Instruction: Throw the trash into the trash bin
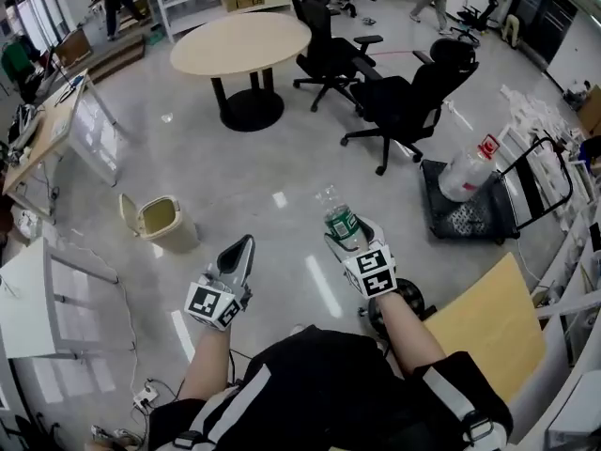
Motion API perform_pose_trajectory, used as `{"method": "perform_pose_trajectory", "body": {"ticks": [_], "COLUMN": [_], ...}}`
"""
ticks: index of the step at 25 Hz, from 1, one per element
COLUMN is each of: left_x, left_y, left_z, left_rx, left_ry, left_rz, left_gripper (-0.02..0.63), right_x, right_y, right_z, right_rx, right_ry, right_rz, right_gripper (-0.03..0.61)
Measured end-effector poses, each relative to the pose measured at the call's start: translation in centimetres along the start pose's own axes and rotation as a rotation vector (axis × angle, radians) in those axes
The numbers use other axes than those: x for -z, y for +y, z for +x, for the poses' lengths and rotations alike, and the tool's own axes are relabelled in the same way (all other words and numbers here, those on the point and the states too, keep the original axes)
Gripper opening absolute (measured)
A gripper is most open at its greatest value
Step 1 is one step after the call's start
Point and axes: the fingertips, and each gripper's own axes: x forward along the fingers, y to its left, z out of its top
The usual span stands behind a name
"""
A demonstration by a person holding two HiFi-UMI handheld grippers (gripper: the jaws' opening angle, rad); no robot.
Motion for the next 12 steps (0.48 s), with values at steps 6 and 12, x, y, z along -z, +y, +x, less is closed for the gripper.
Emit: {"method": "perform_pose_trajectory", "body": {"ticks": [6,12], "left_x": [-1.0,0.0], "left_y": [6.0,9.0], "left_z": [-6.5,-11.2], "left_rx": [-0.219,-0.379], "left_ry": [-0.029,-0.010], "left_rz": [-0.005,-0.017], "left_gripper": [0.000,0.000], "right_x": [-3.6,-5.4], "right_y": [6.9,11.9], "right_z": [5.7,11.2], "right_rx": [-0.177,-0.333], "right_ry": [-0.013,-0.021], "right_rz": [-0.106,-0.149], "right_gripper": [0.325,0.325]}}
